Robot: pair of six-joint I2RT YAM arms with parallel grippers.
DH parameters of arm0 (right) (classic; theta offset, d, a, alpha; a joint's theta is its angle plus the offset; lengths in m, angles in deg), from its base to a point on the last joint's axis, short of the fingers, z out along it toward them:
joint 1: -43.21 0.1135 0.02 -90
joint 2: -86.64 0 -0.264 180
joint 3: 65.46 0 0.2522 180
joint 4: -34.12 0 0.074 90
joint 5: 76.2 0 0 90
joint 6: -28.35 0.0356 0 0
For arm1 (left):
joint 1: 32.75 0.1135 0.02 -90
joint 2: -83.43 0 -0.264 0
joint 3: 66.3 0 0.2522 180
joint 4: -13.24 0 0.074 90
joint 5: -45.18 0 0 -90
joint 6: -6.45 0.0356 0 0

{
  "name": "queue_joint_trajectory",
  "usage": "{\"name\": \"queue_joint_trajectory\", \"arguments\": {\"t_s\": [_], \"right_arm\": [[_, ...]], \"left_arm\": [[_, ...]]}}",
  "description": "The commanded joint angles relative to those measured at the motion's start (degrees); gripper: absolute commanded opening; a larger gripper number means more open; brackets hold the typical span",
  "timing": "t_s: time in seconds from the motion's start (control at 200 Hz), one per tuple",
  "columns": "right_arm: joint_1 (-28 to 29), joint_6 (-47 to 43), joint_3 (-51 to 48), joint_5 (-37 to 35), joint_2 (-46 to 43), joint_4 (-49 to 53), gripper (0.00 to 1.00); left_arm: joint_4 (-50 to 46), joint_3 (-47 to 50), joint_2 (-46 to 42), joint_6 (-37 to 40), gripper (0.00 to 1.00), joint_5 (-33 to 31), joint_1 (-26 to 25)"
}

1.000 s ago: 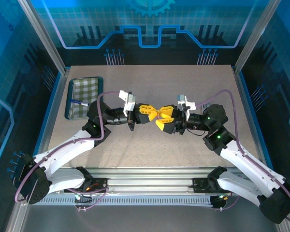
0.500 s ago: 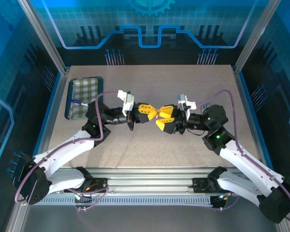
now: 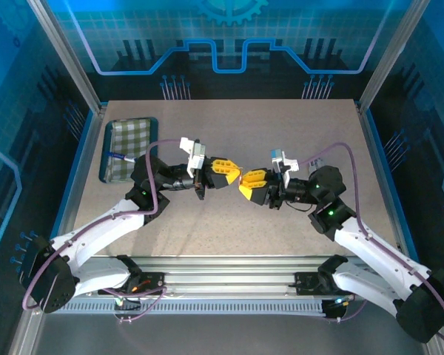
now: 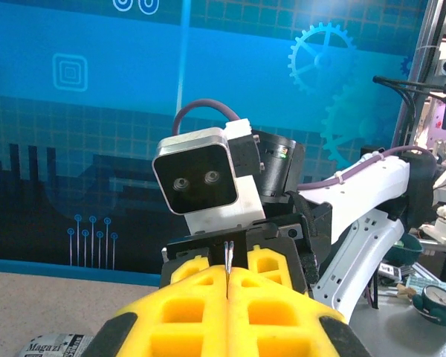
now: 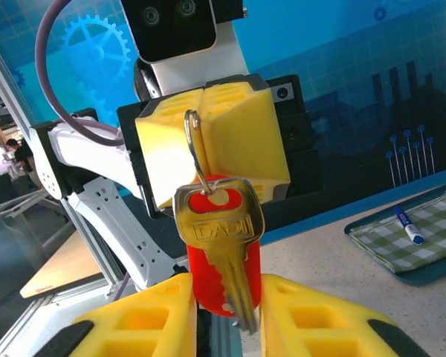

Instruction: Remove the keys from the keyring

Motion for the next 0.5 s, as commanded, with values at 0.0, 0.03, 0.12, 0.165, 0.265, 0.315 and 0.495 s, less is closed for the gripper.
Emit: {"name": "queue_joint_trajectory", "arguments": {"t_s": [0.0,0.03,0.12,0.165,0.265,0.315,0.495], "right_arm": [[-0.61,0.22,-0.03,-1.01,-0.66,-2.53,0.26],[-0.53,0.24,0.15,-0.85,-0.49,-2.61,0.3],[-0.28,0.24,0.9,-1.01,0.21,-2.7,0.27],[-0.17,0.33,1.27,-0.65,0.75,-3.02,0.2],[-0.04,1.09,1.88,-0.49,1.79,-4.25,0.19],[0.02,1.49,2.15,-0.39,2.15,-4.93,0.23],[0.5,2.18,3.15,-0.39,3.07,-6.87,0.32]], "left_arm": [[3.73,-1.54,-0.77,-0.9,0.0,-0.12,0.34],[4.09,-1.44,-0.65,-1.12,0.0,-0.05,0.38],[5.28,-1.31,-0.13,-1.98,0.0,0.06,0.4],[5.68,-1.36,0.14,-2.27,0.0,0.27,0.37],[6.22,-1.18,0.57,-2.72,0.0,0.27,0.38],[6.4,-1.17,0.54,-2.86,0.0,0.23,0.37],[6.56,-0.8,0.76,-2.89,0.0,0.22,0.4]]}}
